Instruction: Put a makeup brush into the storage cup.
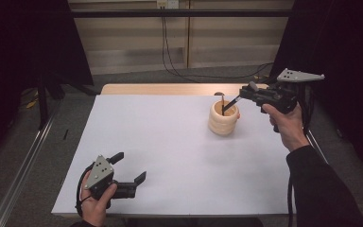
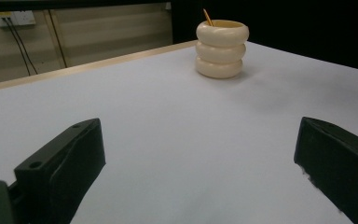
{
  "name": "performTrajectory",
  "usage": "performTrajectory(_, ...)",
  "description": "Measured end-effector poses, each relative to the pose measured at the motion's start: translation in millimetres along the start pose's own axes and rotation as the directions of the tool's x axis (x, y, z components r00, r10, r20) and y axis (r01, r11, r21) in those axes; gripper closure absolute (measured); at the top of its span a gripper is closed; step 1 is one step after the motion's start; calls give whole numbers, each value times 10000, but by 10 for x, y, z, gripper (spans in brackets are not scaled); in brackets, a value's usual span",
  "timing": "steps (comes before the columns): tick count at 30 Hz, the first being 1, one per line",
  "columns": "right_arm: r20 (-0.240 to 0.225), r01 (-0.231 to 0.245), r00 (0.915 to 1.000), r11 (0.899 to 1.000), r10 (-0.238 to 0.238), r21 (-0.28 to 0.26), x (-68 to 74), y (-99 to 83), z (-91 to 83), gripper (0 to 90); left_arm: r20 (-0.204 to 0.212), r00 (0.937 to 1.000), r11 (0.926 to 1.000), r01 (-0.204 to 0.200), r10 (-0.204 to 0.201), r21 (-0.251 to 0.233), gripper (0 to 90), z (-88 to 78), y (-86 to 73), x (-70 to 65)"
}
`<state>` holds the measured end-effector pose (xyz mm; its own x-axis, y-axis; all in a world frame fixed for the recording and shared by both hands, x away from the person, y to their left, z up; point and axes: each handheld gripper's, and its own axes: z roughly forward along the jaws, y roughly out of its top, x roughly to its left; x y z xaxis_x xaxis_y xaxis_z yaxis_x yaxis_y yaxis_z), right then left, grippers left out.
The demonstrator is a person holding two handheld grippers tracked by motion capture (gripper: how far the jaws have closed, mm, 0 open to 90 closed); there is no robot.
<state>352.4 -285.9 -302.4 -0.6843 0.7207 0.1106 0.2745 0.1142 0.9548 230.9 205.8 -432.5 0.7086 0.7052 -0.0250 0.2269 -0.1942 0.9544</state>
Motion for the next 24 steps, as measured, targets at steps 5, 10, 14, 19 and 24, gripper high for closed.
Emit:
performTrajectory(5, 225, -15, 9997, 9998, 10, 208, -55, 50, 53, 780, -10, 10000, 10000, -67, 67, 39, 17, -2, 3, -3)
performTrajectory(10, 464, -104, 9989, 9984, 79, 548, -123, 25, 137, 780, -13, 9999, 9999, -142, 142, -57, 21, -18, 17, -14)
performTrajectory(14, 678, -221, 9976, 9971, 172, 726, -165, -5, 197, 780, 0, 10000, 9999, -76, 76, -101, 17, -23, 11, -6)
performTrajectory(19, 826, -233, 9965, 9947, 150, 1001, -202, -51, 292, 780, -24, 9998, 9998, -181, 181, -78, 17, -25, 16, -15)
performTrajectory(24, 918, -171, 9958, 9919, 55, 1261, -222, -78, 370, 780, -17, 9998, 9998, -197, 197, -67, 14, -26, 17, -31)
